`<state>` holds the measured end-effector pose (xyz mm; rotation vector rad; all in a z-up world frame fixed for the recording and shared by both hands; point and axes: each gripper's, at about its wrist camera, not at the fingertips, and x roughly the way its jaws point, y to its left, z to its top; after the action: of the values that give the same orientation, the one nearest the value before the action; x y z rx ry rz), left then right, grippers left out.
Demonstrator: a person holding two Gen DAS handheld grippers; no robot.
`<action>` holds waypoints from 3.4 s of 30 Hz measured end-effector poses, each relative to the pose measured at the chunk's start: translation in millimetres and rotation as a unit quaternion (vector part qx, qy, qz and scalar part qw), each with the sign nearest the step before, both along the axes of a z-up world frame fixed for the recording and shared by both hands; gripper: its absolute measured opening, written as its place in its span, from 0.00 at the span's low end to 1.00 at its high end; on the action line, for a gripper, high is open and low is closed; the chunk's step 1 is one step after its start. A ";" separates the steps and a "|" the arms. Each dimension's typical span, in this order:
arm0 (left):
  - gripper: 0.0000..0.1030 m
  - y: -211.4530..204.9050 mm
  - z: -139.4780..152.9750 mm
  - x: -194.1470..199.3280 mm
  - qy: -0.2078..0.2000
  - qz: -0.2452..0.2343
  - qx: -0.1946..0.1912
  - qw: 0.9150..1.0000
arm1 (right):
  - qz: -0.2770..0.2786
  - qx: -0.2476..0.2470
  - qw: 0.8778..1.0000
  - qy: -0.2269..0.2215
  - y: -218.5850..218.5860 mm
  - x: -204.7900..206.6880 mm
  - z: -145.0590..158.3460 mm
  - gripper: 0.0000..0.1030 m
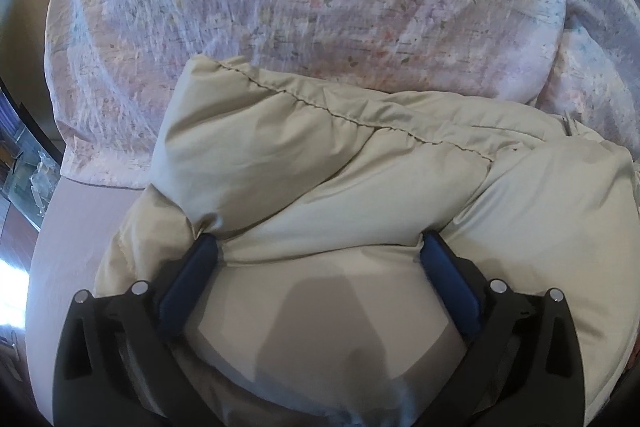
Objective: Fold large clothes
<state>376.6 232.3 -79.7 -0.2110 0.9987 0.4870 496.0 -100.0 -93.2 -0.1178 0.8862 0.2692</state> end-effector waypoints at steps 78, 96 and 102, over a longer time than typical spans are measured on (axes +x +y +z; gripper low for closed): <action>0.85 22.4 -30.5 -104.0 0.018 0.113 -0.180 0.977 | -0.240 0.286 0.896 0.240 -138.0 -63.6 -18.8 0.41; 0.28 16.2 25.9 -162.7 -0.035 0.069 -0.162 0.984 | -0.184 0.298 0.905 0.240 -141.4 -109.7 7.0 0.22; 0.29 5.9 29.2 -222.6 -0.021 0.061 -0.171 0.983 | -0.159 0.282 0.911 0.254 -146.9 -153.9 5.6 0.22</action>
<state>153.9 238.2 -50.5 -0.5906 1.0285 0.4168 342.0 -246.9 -87.6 0.6595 1.2901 0.2444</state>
